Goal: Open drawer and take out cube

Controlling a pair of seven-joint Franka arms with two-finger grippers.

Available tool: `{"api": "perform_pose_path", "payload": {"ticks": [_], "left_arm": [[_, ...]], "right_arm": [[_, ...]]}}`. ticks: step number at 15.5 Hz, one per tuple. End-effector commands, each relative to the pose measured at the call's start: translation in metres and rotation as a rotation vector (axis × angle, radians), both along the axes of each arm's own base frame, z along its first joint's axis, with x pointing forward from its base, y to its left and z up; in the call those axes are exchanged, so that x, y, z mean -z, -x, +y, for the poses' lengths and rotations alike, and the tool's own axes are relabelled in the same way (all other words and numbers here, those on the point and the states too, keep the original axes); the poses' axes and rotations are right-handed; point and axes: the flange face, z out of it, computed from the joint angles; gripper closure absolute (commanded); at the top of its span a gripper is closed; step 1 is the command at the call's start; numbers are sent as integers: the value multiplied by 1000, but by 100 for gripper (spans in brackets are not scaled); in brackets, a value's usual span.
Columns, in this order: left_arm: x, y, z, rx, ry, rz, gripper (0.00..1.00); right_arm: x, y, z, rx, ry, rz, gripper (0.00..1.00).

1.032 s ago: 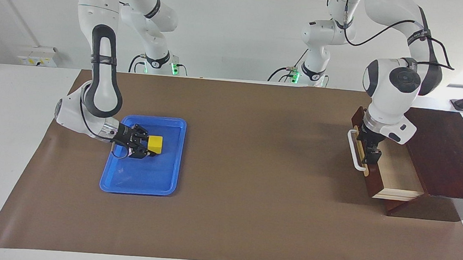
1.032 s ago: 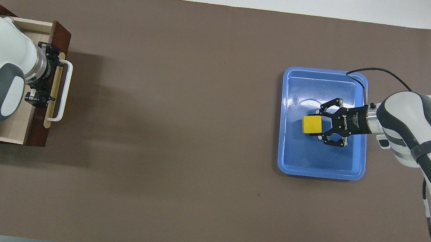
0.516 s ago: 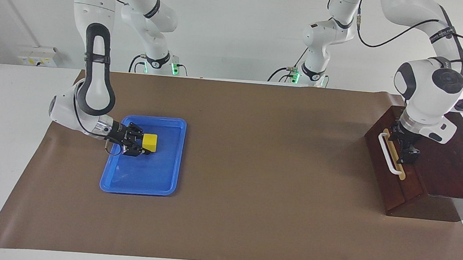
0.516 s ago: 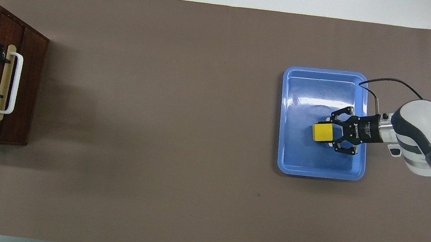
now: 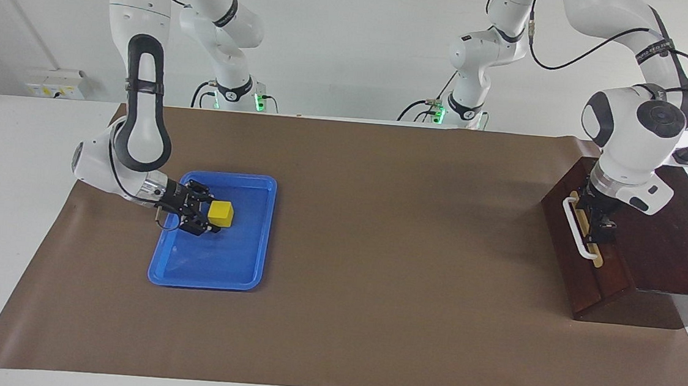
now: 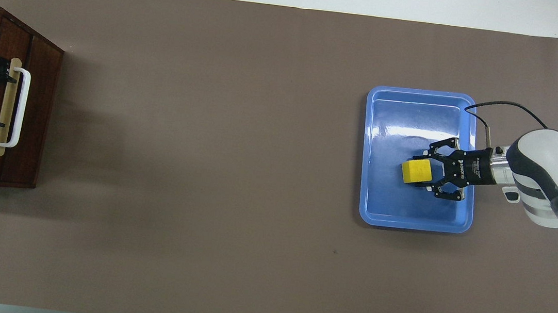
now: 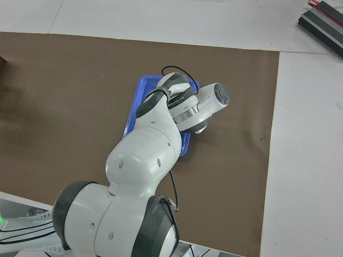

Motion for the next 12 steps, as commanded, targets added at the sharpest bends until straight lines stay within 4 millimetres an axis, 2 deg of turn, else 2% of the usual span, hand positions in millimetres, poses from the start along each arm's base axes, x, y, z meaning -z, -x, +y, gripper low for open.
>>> {"api": "perform_pose_path", "payload": {"ticks": [1,4,5,7,10,12], "left_arm": [[-29,8,-65,202,5,90,0],[-78,22,-89,437,97,155,0],[-86,25,-92,513,121,186,0],[-93,31,-97,679,155,222,0],[-105,53,-100,944,173,291,0],[-102,56,-104,1025,181,314,0]], "right_arm": [[-13,-3,-4,-32,23,-23,0],[-52,-9,2,-86,44,-29,0],[-68,-13,4,-118,52,-31,0],[-107,-17,6,-187,93,-62,0],[-159,-16,12,-302,153,-98,0],[-201,-23,15,-403,195,-107,0]]}}
